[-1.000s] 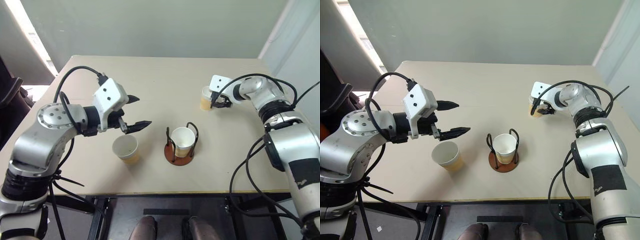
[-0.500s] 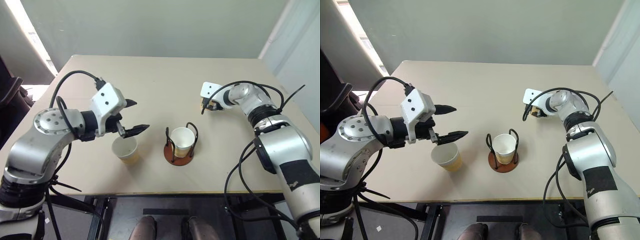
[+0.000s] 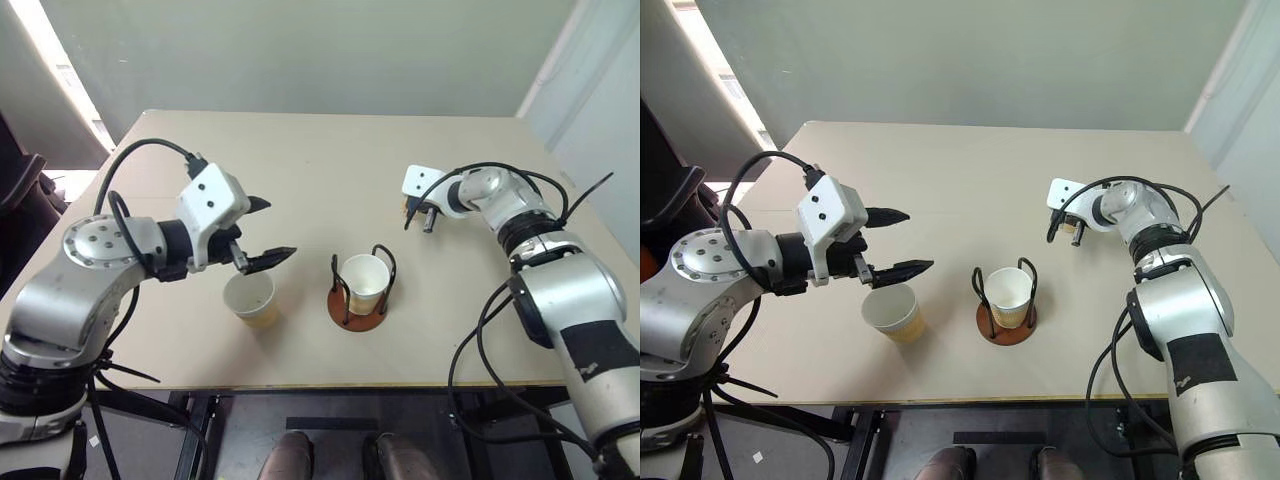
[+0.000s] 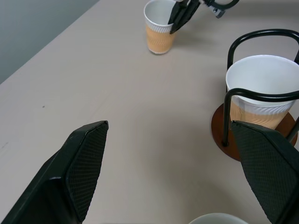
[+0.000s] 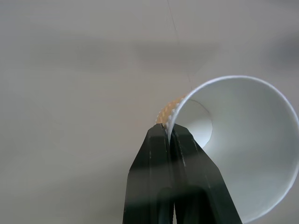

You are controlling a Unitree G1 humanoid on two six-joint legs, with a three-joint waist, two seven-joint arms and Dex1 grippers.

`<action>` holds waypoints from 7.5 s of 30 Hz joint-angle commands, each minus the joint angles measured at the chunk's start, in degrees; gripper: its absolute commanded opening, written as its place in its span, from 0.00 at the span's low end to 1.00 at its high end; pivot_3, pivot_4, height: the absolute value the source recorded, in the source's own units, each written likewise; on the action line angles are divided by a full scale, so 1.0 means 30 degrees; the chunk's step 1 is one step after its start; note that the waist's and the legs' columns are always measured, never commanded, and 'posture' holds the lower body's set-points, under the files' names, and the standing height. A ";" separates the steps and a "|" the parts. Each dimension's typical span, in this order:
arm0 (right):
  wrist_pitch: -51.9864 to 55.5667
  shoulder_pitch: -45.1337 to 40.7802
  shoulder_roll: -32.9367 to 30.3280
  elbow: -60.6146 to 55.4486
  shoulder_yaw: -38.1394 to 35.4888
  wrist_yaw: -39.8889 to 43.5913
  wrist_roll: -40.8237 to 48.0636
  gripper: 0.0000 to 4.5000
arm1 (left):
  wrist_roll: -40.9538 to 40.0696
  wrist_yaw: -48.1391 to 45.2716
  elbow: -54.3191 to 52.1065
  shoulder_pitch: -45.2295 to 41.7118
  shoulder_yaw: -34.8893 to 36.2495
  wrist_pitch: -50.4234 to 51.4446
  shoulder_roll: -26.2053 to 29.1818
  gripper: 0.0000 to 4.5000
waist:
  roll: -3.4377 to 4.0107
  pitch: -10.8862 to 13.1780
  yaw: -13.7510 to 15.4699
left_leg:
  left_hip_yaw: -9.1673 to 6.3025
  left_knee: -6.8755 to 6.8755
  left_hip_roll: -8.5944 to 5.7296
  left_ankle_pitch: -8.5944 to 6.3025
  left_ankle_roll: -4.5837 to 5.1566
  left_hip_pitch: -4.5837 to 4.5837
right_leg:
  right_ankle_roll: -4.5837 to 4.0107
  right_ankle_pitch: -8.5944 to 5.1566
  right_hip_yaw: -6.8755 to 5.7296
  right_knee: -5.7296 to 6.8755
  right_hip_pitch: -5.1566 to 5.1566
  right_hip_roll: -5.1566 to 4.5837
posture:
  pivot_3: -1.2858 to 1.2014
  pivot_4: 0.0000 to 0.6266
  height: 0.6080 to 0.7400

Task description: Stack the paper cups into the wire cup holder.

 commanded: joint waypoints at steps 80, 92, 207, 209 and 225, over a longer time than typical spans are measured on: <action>1.6199 0.4547 -0.2814 -2.5952 -0.5937 0.7774 2.0674 0.99 | 0.1256 -0.7943 0.5931 0.0376 -0.0197 -0.5383 0.5005 1.00 | -0.0076 -0.0032 -0.0275 | 0.0021 0.0021 0.0297 -0.0032 -0.0076 0.0214 | -0.0349 -0.0077 0.0070 -0.0017 0.0160 0.0328 | 0.52 0.24 1.00; 1.6041 0.7144 -0.1672 -3.0336 -0.3386 0.3204 1.7651 0.99 | 0.6281 -0.9114 0.9491 -0.2655 -0.5217 -0.7892 0.2928 1.00 | -0.0082 -0.0035 -0.0204 | -0.0044 0.0051 0.0310 -0.0042 -0.0113 -0.0004 | -0.0258 -0.0041 0.0013 -0.0010 -0.0024 0.0336 | 0.52 0.24 1.00; 1.6483 1.2222 -1.1400 -2.8620 -0.6780 0.9310 2.1156 1.00 | 0.2580 -1.4607 1.3014 -0.8197 -0.1521 -0.7817 -0.0798 0.99 | -0.0037 -0.0050 -0.0358 | 0.0574 0.0955 0.0015 -0.0507 0.0696 -0.0069 | 0.0732 -0.0077 0.0729 -0.0093 0.0204 0.0153 | 0.52 0.24 1.00; 1.6221 1.2011 -1.1546 -2.7221 -0.6829 1.0142 2.1012 1.00 | 0.1732 -1.4226 1.0613 -0.4992 0.0116 -0.6580 0.1165 0.99 | -0.0038 -0.0050 -0.0481 | 0.0578 0.0943 0.0019 -0.0502 0.0688 -0.0072 | 0.0717 -0.0079 0.0730 -0.0093 0.0181 0.0159 | 0.52 0.24 1.00; 1.4040 0.9336 -1.0334 -2.0460 -0.5605 1.3686 1.8601 1.00 | -0.1711 -1.1123 0.6257 0.5094 0.7073 -0.2883 0.3613 0.99 | -0.0036 -0.0051 -0.0316 | 0.0580 0.0689 0.0010 -0.0400 0.0610 0.0089 | 0.0170 -0.0132 0.0664 -0.0006 0.0186 0.0088 | 0.52 0.24 1.00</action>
